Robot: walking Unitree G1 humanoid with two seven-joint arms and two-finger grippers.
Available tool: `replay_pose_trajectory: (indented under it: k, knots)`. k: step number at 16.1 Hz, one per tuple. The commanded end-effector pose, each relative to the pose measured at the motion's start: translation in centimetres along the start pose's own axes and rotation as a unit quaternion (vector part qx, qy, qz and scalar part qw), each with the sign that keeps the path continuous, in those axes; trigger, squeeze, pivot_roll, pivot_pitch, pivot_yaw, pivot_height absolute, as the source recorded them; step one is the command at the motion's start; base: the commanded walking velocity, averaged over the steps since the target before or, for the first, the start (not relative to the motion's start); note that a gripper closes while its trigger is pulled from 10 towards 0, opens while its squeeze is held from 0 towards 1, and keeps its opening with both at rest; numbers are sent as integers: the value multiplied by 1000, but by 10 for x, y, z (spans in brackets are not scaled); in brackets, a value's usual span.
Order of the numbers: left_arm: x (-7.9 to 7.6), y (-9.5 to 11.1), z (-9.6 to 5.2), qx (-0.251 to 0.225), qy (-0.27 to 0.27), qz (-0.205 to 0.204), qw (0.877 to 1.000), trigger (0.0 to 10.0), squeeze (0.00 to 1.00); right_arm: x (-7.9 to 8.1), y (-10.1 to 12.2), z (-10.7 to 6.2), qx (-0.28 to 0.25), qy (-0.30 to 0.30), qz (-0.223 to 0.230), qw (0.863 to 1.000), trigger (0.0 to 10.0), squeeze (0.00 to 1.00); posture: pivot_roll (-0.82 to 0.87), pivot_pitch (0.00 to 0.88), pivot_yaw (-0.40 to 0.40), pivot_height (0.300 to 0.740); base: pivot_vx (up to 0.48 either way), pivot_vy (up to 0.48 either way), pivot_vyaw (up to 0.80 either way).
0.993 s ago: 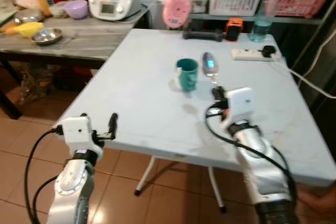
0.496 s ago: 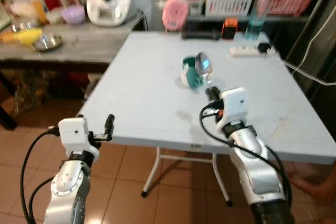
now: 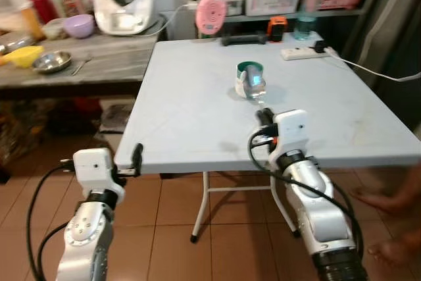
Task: Setting the table
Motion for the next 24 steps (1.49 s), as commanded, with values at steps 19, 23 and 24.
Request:
replay_pose_trajectory:
  k: [19, 23, 24]
  knots:
    - [-10, 8, 7, -13, 2, 4, 1000, 10000, 0, -12, 8, 0, -14, -12, -17, 1000, 10000, 0, -150, 4, 78, 740, 0, 480, -117]
    - [-9, 7, 7, -12, 5, 8, 1000, 10000, 0, -11, 8, 0, -15, -9, -19, 1000, 10000, 0, -149, 0, 77, 740, 0, 480, 0]
    - [-9, 7, 8, -11, 6, 9, 1000, 10000, 0, -11, 8, 1, -15, -8, -19, 1000, 10000, 0, -149, 0, 77, 740, 0, 480, 0]
Point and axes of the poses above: a point about 5 cm out from each wrist's last joint towards the gripper, its own z axis pointing out of the wrist towards the gripper, its own y axis along the axis of the wrist's last joint, x = y × z, the point moved 6 cm from there along z, pointing out of the wrist towards the gripper, and after that the axes turned 14 degrees about z, right-handed, at the moved point
